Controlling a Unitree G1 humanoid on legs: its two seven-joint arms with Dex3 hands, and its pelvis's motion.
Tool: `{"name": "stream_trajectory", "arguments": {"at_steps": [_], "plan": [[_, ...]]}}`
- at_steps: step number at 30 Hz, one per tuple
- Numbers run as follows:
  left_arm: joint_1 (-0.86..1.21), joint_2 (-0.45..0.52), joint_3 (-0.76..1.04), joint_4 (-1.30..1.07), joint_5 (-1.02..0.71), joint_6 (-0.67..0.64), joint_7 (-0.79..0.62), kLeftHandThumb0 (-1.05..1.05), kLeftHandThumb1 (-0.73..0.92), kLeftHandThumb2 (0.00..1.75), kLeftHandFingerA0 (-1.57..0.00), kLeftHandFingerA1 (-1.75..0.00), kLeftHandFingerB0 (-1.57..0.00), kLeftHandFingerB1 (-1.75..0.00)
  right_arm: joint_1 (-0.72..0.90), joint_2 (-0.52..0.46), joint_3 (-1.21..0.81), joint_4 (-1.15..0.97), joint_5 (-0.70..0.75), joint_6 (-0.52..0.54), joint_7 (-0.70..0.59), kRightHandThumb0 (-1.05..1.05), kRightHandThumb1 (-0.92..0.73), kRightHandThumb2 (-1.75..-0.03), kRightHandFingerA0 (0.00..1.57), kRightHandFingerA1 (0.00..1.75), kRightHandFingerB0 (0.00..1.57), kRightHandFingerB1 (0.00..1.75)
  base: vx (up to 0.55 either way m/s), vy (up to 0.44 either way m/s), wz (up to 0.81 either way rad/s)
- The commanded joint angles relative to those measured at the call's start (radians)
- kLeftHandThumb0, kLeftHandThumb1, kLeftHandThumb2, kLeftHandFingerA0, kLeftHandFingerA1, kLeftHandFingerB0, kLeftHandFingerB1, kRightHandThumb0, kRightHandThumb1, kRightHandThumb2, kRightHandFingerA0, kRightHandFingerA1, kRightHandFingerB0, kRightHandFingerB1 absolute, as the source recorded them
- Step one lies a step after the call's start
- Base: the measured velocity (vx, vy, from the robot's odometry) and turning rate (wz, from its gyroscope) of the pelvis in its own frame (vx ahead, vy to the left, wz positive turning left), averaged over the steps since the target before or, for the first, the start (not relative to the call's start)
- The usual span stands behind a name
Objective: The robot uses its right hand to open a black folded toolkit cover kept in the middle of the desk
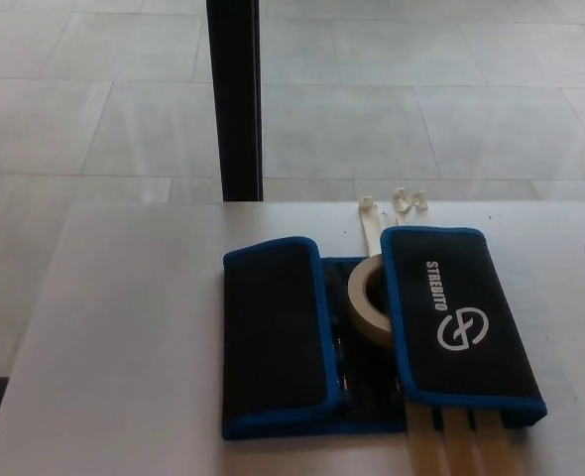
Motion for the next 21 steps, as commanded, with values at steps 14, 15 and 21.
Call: {"name": "stream_trajectory", "arguments": {"at_steps": [14,15,21], "plan": [[-0.016,0.064,0.003,0.018,0.001,0.012,-0.043,-0.98,0.92,0.78,-0.29,-0.48,-0.25,-0.34,-0.136,-0.252,0.507,0.242,-0.647,-0.286,-0.028,-0.54,-0.68,-0.61,0.23,0.54,0.26,0.33,0.00,0.000,0.00],[-0.016,0.062,0.008,0.020,-0.004,0.013,-0.044,-0.98,0.92,0.78,-0.29,-0.48,-0.25,-0.34,-0.138,-0.259,0.514,0.249,-0.655,-0.292,-0.041,-0.54,-0.68,-0.61,0.23,0.54,0.26,0.33,0.00,0.000,0.00],[-0.016,0.057,0.017,0.025,-0.010,0.013,-0.042,-0.99,0.92,0.76,-0.32,-0.51,-0.29,-0.36,-0.148,-0.288,0.571,0.284,-0.714,-0.319,-0.103,-0.50,-0.68,-0.60,0.28,0.52,0.30,0.33,0.00,0.000,0.00]]}}
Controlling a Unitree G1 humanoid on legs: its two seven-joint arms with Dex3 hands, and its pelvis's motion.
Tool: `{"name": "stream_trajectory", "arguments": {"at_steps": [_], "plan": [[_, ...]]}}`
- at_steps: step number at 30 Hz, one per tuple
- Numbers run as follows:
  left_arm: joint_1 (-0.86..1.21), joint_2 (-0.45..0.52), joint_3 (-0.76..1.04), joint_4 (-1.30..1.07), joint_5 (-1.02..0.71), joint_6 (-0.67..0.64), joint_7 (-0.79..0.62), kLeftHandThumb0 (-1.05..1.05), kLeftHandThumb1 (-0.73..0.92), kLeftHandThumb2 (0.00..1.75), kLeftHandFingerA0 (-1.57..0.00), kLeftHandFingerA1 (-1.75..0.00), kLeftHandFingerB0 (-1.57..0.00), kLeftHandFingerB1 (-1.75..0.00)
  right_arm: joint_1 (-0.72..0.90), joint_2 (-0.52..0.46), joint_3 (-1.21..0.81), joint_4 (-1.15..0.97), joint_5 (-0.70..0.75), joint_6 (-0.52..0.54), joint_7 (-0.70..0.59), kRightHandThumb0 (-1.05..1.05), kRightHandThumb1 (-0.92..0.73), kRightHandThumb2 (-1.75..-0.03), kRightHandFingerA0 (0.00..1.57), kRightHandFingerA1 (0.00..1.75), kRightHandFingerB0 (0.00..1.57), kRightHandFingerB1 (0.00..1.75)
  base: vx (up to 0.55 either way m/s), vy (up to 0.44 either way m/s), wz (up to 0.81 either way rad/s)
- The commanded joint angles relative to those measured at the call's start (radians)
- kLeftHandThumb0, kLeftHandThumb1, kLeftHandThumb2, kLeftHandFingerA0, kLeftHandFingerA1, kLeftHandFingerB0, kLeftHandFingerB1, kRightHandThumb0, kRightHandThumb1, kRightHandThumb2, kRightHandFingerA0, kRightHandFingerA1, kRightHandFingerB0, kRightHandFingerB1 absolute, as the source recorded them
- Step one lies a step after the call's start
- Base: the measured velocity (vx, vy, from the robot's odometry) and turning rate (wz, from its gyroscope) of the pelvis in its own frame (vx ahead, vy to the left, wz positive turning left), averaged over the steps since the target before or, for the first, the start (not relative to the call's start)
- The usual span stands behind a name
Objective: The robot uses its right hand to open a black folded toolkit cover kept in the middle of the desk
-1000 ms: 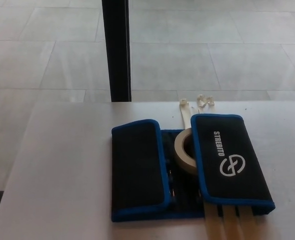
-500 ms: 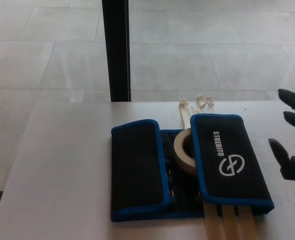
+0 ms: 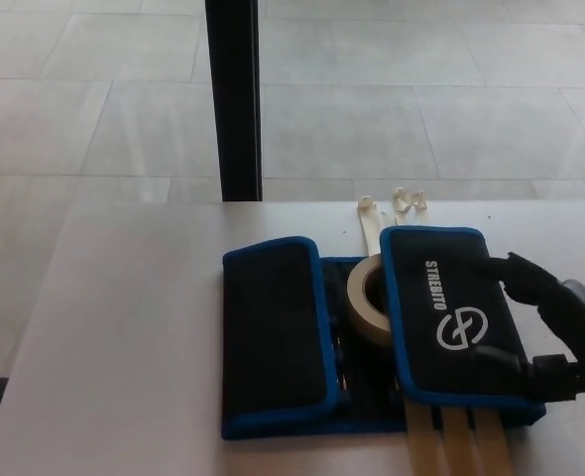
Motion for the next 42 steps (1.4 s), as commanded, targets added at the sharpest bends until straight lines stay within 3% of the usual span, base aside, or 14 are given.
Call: {"name": "stream_trajectory", "arguments": {"at_steps": [1,15,17,25,26,33,34,35,36,37,38,39,40,42], "plan": [[-0.005,0.058,0.007,0.022,-0.003,0.016,-0.026,-0.98,0.92,0.77,-0.33,-0.50,-0.29,-0.35,-0.077,-0.174,0.208,0.121,-0.450,-0.266,-0.090,-0.51,-0.70,-0.63,0.27,0.53,0.29,0.32,0.00,0.000,0.00],[-0.011,0.069,-0.007,0.018,0.012,0.009,-0.041,-1.04,0.82,0.90,-0.28,-0.52,-0.21,-0.39,-0.073,-0.165,0.333,0.107,-0.577,-0.257,-0.206,-0.50,-0.69,-0.60,0.31,0.57,0.33,0.36,0.00,0.000,0.00],[-0.013,0.068,-0.003,0.020,0.009,0.014,-0.038,-1.01,0.92,0.76,-0.27,-0.49,-0.25,-0.35,-0.079,-0.157,0.347,0.098,-0.589,-0.252,-0.205,-0.49,-0.69,-0.60,0.29,0.57,0.33,0.36,0.00,0.000,0.00],[-0.021,0.068,0.006,0.021,0.000,0.024,-0.039,-0.96,0.92,0.77,-0.27,-0.48,-0.22,-0.34,-0.098,-0.160,0.369,0.114,-0.627,-0.228,-0.235,-0.49,-0.69,-0.60,0.30,0.58,0.31,0.38,0.00,0.000,0.00],[-0.018,0.070,-0.003,0.019,0.009,0.016,-0.038,-1.00,0.91,0.81,-0.26,-0.48,-0.20,-0.34,-0.095,-0.165,0.372,0.123,-0.637,-0.226,-0.255,-0.53,-0.54,-0.87,0.29,0.63,0.26,0.50,0.00,0.000,0.00],[-0.020,0.069,0.007,0.020,-0.001,0.024,-0.036,-0.97,0.92,0.77,-0.27,-0.49,-0.24,-0.34,-0.091,-0.159,0.400,0.159,-0.716,-0.162,-0.332,-0.56,-0.55,-0.89,0.32,0.64,0.27,0.52,0.00,0.000,0.00],[-0.023,0.067,0.006,0.021,-0.001,0.028,-0.039,-0.99,0.92,0.78,-0.28,-0.48,-0.26,-0.34,-0.087,-0.155,0.404,0.167,-0.737,-0.134,-0.351,-0.51,-0.70,-0.61,0.35,0.62,0.33,0.39,0.00,0.000,0.00],[-0.022,0.067,0.006,0.020,-0.002,0.023,-0.041,-1.04,0.83,0.90,-0.27,-0.51,-0.23,-0.37,-0.086,-0.135,0.412,0.193,-0.765,-0.081,-0.386,-0.55,-0.55,-0.91,0.38,0.65,0.29,0.50,0.00,0.000,0.00],[-0.021,0.066,0.007,0.020,-0.002,0.021,-0.042,-1.01,0.92,0.73,-0.28,-0.49,-0.25,-0.33,-0.086,-0.118,0.416,0.220,-0.780,-0.052,-0.422,-0.49,-0.68,-0.60,0.43,0.62,0.37,0.37,0.00,0.000,0.00],[-0.022,0.065,0.007,0.020,-0.003,0.022,-0.043,-1.01,0.92,0.73,-0.28,-0.49,-0.25,-0.33,-0.088,-0.107,0.418,0.244,-0.783,-0.042,-0.454,-0.49,-0.68,-0.60,0.43,0.62,0.37,0.37,0.00,0.000,0.00],[-0.023,0.065,0.009,0.020,-0.005,0.025,-0.043,-0.98,0.92,0.78,-0.27,-0.49,-0.23,-0.34,-0.090,-0.092,0.426,0.264,-0.804,-0.004,-0.474,-0.49,-0.66,-0.60,0.42,0.63,0.36,0.36,0.00,0.000,0.00],[-0.019,0.065,0.012,0.021,-0.007,0.019,-0.042,-0.93,0.76,1.18,-0.23,-0.55,-0.17,-0.44,-0.096,-0.069,0.432,0.299,-0.819,0.030,-0.520,-0.53,-0.49,-0.85,0.44,0.66,0.32,0.49,0.00,0.000,0.00],[-0.019,0.066,0.012,0.022,-0.006,0.019,-0.040,-1.01,0.91,0.81,-0.26,-0.49,-0.21,-0.34,-0.100,-0.049,0.431,0.326,-0.822,0.051,-0.554,-0.47,-0.47,-0.83,0.46,0.66,0.33,0.49,0.00,0.000,0.00],[-0.020,0.067,0.011,0.021,-0.005,0.021,-0.040,-0.99,0.92,0.79,-0.27,-0.50,-0.23,-0.33,-0.104,-0.021,0.421,0.358,-0.810,0.072,-0.582,-0.39,-0.47,-0.81,0.52,0.68,0.36,0.49,0.00,0.000,0.00]]}}
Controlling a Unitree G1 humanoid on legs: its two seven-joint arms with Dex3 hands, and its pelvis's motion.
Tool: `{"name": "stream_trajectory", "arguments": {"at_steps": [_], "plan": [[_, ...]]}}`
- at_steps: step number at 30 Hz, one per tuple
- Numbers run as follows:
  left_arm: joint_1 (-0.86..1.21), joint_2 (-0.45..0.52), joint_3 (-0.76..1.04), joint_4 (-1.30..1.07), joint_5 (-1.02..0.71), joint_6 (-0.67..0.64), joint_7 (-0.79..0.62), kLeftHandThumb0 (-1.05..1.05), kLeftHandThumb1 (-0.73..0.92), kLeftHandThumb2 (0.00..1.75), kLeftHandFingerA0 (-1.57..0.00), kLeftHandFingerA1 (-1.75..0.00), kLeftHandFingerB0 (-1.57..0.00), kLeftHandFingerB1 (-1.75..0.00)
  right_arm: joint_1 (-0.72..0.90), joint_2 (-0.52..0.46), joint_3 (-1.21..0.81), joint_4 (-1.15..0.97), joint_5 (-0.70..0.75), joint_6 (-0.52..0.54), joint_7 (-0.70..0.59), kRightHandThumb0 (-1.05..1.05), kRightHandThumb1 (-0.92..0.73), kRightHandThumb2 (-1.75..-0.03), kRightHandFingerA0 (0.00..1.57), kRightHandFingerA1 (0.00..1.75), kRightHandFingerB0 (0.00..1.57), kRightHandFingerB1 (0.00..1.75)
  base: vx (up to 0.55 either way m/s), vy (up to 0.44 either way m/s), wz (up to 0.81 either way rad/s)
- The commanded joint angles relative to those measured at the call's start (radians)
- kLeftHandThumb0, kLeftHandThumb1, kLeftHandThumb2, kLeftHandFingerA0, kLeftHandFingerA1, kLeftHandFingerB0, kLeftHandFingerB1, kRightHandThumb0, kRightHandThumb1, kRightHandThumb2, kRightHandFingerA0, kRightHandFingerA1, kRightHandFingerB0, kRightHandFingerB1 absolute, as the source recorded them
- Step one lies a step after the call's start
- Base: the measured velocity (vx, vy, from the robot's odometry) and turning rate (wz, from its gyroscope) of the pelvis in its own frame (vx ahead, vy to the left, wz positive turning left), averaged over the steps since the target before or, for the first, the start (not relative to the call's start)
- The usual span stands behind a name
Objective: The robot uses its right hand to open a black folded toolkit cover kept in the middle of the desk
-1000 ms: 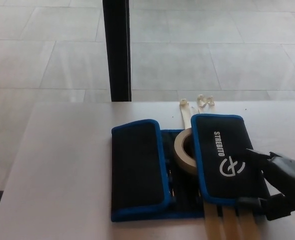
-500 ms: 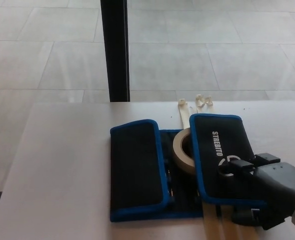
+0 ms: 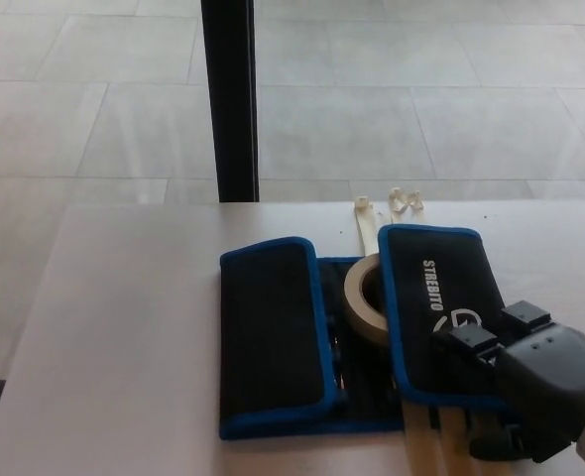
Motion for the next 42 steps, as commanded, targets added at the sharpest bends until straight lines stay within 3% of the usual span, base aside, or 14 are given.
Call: {"name": "stream_trajectory", "arguments": {"at_steps": [1,2,4,5,6,8,12,16,17,23,25,37,38,42], "plan": [[-0.002,0.055,0.010,0.011,-0.007,0.022,-0.018,-0.99,0.92,0.79,-0.27,-0.50,-0.23,-0.33,-0.006,0.080,0.037,0.188,-0.238,0.166,-0.283,-0.39,-0.47,-0.81,0.52,0.68,0.36,0.49,0.00,0.000,0.00],[0.000,0.057,0.007,0.012,-0.004,0.015,-0.021,-1.01,0.91,0.80,-0.26,-0.48,-0.22,-0.34,-0.012,0.093,0.036,0.206,-0.236,0.174,-0.292,-0.30,-0.60,-0.57,0.57,0.73,0.43,0.34,0.00,0.000,0.00],[0.002,0.056,0.013,0.009,-0.010,0.013,-0.023,-0.99,0.92,0.79,-0.27,-0.50,-0.22,-0.34,-0.019,0.115,0.024,0.222,-0.224,0.179,-0.298,-0.37,-0.67,-0.60,0.68,0.96,0.44,0.35,0.00,0.000,0.00],[0.002,0.053,0.005,0.008,-0.001,0.012,-0.014,-1.03,0.91,0.78,-0.26,-0.49,-0.23,-0.34,-0.022,0.129,0.020,0.234,-0.225,0.196,-0.309,-0.48,-0.51,-0.90,0.74,0.92,0.35,0.52,0.00,0.000,0.00],[0.000,0.053,0.003,0.009,0.001,0.014,-0.011,-0.97,0.92,0.75,-0.29,-0.50,-0.27,-0.35,-0.026,0.143,0.015,0.251,-0.221,0.198,-0.328,-0.49,-0.64,-0.59,0.85,1.15,0.46,0.37,0.00,0.000,0.00],[-0.008,0.046,-0.008,0.016,0.014,0.008,-0.005,-1.00,0.92,0.80,-0.31,-0.50,-0.25,-0.34,-0.035,0.186,-0.008,0.301,-0.196,0.211,-0.364,-0.49,-0.63,-0.59,0.86,1.33,0.45,0.38,0.00,0.000,0.00],[-0.002,0.041,-0.005,0.019,0.009,0.011,-0.002,-0.97,0.92,0.80,-0.32,-0.49,-0.26,-0.34,-0.053,0.219,-0.008,0.388,-0.198,0.205,-0.424,-0.48,-0.59,-0.60,0.88,1.40,0.46,0.40,0.00,0.000,0.00],[0.003,0.038,0.012,0.020,-0.007,0.021,-0.002,-1.02,0.82,0.90,-0.32,-0.52,-0.24,-0.39,-0.065,0.245,-0.021,0.475,-0.177,0.167,-0.494,-0.33,-0.61,-0.62,0.97,1.64,0.54,0.44,0.00,0.000,0.00],[0.004,0.038,0.012,0.019,-0.007,0.017,-0.003,-0.95,0.92,0.77,-0.33,-0.49,-0.27,-0.35,-0.066,0.247,-0.027,0.486,-0.170,0.153,-0.498,-0.31,-0.58,-0.62,0.96,1.65,0.55,0.45,0.00,0.000,0.00],[0.008,0.039,0.012,0.016,-0.006,0.012,-0.013,-0.94,0.92,0.77,-0.25,-0.50,-0.24,-0.36,-0.080,0.245,-0.013,0.537,-0.204,0.141,-0.573,-0.38,-0.60,-0.58,0.88,1.56,0.89,0.50,0.00,0.000,0.00],[0.004,0.041,0.010,0.015,-0.004,0.013,-0.012,-1.04,0.84,0.90,-0.27,-0.51,-0.23,-0.37,-0.084,0.248,-0.017,0.548,-0.197,0.124,-0.580,-0.36,-0.62,-0.58,0.90,1.64,0.89,0.55,0.00,0.000,0.00],[0.008,0.043,0.006,0.019,-0.002,0.016,-0.010,-1.00,0.92,0.80,-0.31,-0.49,-0.23,-0.34,-0.011,0.357,-0.255,0.520,0.010,0.025,-0.656,-0.36,-0.64,-0.67,1.00,1.65,0.93,0.69,0.00,0.000,0.00],[0.009,0.043,0.006,0.019,-0.002,0.014,-0.012,-0.97,0.92,0.80,-0.32,-0.50,-0.24,-0.35,0.000,0.370,-0.290,0.508,0.042,0.014,-0.636,-0.34,-0.64,-0.68,1.00,1.64,0.90,0.81,0.00,0.000,0.00],[0.007,0.041,0.008,0.019,-0.003,0.010,-0.011,-0.97,0.92,0.79,-0.31,-0.50,-0.23,-0.35,0.029,0.433,-0.444,0.463,0.154,-0.003,-0.655,-0.33,-0.58,-0.64,1.01,1.56,0.98,0.74,0.00,0.000,0.00]]}}
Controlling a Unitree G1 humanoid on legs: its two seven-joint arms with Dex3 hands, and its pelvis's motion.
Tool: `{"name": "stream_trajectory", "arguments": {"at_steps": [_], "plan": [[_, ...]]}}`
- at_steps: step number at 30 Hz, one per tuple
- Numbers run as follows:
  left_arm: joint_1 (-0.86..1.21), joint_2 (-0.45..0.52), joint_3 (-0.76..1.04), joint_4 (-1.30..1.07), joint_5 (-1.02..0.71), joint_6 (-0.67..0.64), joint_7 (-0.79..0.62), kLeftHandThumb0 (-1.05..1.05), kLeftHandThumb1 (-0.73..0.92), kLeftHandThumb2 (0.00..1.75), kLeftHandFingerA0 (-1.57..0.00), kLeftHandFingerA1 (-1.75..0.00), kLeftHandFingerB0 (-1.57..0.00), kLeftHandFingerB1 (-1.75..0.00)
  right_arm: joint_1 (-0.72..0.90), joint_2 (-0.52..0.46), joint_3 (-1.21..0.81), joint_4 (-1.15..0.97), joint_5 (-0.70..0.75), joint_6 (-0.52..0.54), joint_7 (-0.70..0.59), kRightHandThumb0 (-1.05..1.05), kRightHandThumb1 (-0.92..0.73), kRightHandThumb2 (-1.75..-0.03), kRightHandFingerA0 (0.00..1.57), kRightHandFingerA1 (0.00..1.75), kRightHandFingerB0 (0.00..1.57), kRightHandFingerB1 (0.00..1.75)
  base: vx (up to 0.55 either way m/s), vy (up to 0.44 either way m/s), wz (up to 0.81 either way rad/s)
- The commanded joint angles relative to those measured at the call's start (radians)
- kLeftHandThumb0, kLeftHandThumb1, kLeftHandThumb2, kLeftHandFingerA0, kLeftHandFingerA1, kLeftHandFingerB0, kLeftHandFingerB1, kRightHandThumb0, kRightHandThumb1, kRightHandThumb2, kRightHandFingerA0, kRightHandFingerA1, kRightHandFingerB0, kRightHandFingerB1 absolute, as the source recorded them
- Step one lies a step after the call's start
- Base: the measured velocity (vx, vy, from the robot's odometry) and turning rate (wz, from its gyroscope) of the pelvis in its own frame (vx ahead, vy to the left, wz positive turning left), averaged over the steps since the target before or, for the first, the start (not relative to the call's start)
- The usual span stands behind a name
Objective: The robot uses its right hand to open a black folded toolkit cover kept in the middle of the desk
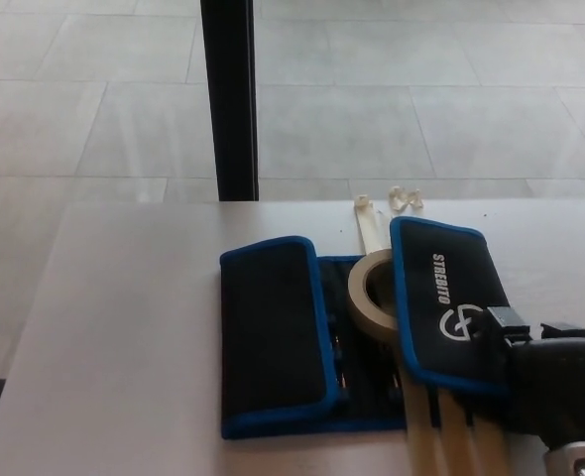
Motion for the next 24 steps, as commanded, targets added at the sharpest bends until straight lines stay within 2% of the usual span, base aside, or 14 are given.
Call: {"name": "stream_trajectory", "arguments": {"at_steps": [1,2,3,6,8,9,11,12,14,18,19,21,22,24], "plan": [[0.005,0.011,-0.003,0.006,0.002,0.003,-0.004,-0.96,0.92,0.79,-0.30,-0.51,-0.23,-0.36,0.055,0.087,-0.245,-0.059,0.264,-0.029,-0.035,-0.33,-0.62,-0.67,0.95,1.60,0.94,0.78,0.00,0.000,0.00],[0.008,0.009,0.000,0.006,-0.001,0.004,-0.002,-0.97,0.92,0.77,-0.29,-0.50,-0.24,-0.35,0.058,0.098,-0.274,-0.065,0.284,-0.039,-0.036,-0.30,-0.64,-0.68,0.95,1.60,0.94,0.87,0.00,0.000,0.00],[0.012,0.007,0.008,0.007,-0.009,0.005,-0.002,-0.98,0.92,0.77,-0.33,-0.50,-0.28,-0.36,0.059,0.123,-0.333,-0.074,0.334,-0.055,-0.057,-0.25,-0.61,-0.81,0.94,1.61,0.96,0.91,0.00,0.000,0.00],[0.020,0.004,0.014,0.008,-0.015,0.003,-0.006,-0.98,0.92,0.77,-0.33,-0.50,-0.28,-0.36,0.060,0.157,-0.404,-0.086,0.367,-0.056,-0.060,-0.25,-0.61,-0.81,0.94,1.61,0.96,0.91,0.00,0.000,0.00],[0.019,0.004,0.010,0.007,-0.011,0.009,-0.010,-0.97,0.92,0.79,-0.29,-0.48,-0.25,-0.34,0.040,0.225,-0.595,-0.118,0.582,-0.092,-0.026,-0.25,-0.63,-0.93,0.94,1.62,0.94,0.93,0.00,0.000,0.00],[0.019,0.004,0.008,0.007,-0.009,0.009,-0.010,-0.97,0.92,0.79,-0.29,-0.48,-0.25,-0.34,0.039,0.232,-0.612,-0.122,0.591,-0.096,-0.019,-0.25,-0.63,-0.93,0.94,1.62,0.94,0.93,0.00,0.000,0.00],[0.020,0.003,0.004,0.009,-0.005,0.017,-0.003,-1.00,0.92,0.80,-0.26,-0.50,-0.21,-0.34,0.032,0.267,-0.734,-0.175,0.755,-0.148,0.035,-0.20,-0.66,-0.86,1.04,1.44,0.95,0.89,0.00,0.000,0.00],[0.022,0.004,0.005,0.008,-0.006,0.013,-0.005,-1.01,0.91,0.80,-0.25,-0.50,-0.19,-0.34,0.030,0.275,-0.781,-0.200,0.816,-0.166,0.056,-0.18,-0.65,-0.90,1.07,1.43,0.93,0.88,0.00,0.000,0.00],[0.022,0.004,0.007,0.008,-0.008,0.011,-0.008,-0.99,0.91,0.80,-0.25,-0.49,-0.18,-0.34,0.021,0.273,-0.823,-0.211,0.839,-0.179,0.044,-0.16,-0.63,-0.91,1.10,1.39,0.94,0.85,0.00,0.000,0.00],[0.024,0.004,0.014,0.007,-0.015,0.008,-0.004,-0.97,0.92,0.79,-0.25,-0.49,-0.21,-0.35,-0.036,0.294,-0.931,-0.242,0.968,-0.208,0.066,-0.16,-0.61,-0.92,1.02,1.37,0.89,0.80,0.00,0.000,0.00],[0.024,0.003,0.011,0.009,-0.011,0.006,0.000,-0.97,0.92,0.80,-0.27,-0.50,-0.22,-0.35,-0.057,0.298,-0.964,-0.244,1.002,-0.210,0.057,-0.12,-0.56,-0.91,0.99,1.24,0.93,0.80,0.00,0.000,0.00],[0.022,0.007,0.006,0.009,-0.005,0.002,-0.002,-1.02,0.92,0.81,-0.26,-0.50,-0.20,-0.35,-0.134,0.298,-1.054,-0.241,1.088,-0.183,0.014,-0.16,-0.66,-0.71,0.90,1.09,0.90,0.78,0.00,0.000,0.00],[0.019,0.008,0.005,0.007,-0.004,0.009,-0.002,-1.00,0.91,0.82,-0.27,-0.49,-0.20,-0.34,-0.168,0.270,-1.087,-0.219,1.102,-0.182,0.008,-0.14,-0.66,-0.75,0.86,1.18,0.84,0.80,0.00,0.000,0.00],[0.011,0.010,0.005,0.006,-0.005,0.011,-0.004,-0.97,0.92,0.81,-0.25,-0.47,-0.21,-0.35,-0.195,0.256,-1.119,-0.208,1.123,-0.178,0.007,-0.15,-0.64,-0.73,0.78,1.16,0.86,0.81,0.00,0.000,0.00]]}}
